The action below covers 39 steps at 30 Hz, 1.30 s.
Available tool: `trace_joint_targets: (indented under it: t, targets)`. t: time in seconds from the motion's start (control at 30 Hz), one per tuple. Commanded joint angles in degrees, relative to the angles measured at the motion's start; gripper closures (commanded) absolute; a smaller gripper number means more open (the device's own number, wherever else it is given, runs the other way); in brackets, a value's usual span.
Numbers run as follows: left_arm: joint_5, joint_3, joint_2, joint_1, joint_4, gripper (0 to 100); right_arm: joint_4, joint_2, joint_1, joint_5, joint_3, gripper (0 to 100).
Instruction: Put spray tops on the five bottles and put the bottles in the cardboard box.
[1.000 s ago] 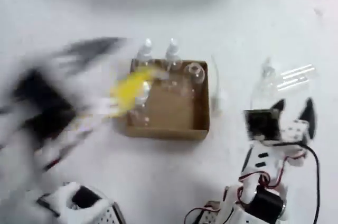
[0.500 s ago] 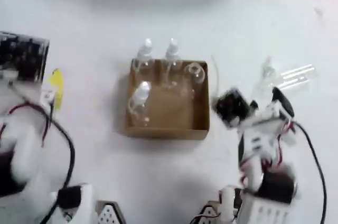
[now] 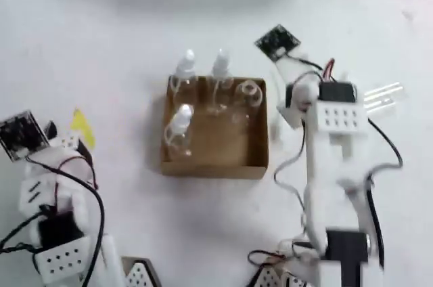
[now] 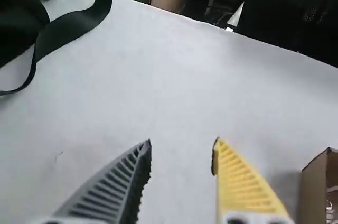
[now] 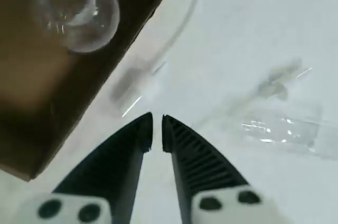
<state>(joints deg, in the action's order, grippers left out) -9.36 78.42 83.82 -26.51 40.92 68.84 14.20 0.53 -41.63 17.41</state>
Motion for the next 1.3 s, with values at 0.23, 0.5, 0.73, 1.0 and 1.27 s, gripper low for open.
trace_joint_targets:
  t: [0.23, 0.5, 0.73, 1.0, 1.27]
  targets:
    - [-1.6, 11.0, 8.0, 5.4, -8.9, 82, -3.9, -22.6, 0.7, 5.6, -15.4, 98.2]
    - [-1.5, 13.8, 12.8, 6.9, -8.7, 82, -11.6, -28.0, 0.1, 11.3, -15.8, 98.1]
    - [-1.5, 15.6, 16.7, 6.9, -8.5, 82, -12.4, -28.5, 0.1, 20.5, -15.6, 76.8]
    - [-1.5, 15.7, 17.3, 6.9, -7.5, 82, -18.1, -28.6, 0.0, 20.7, -12.2, 73.0]
    - [-1.5, 15.6, 17.4, 6.9, -6.9, 82, -26.4, -29.7, -1.3, 20.9, -6.9, 73.1]
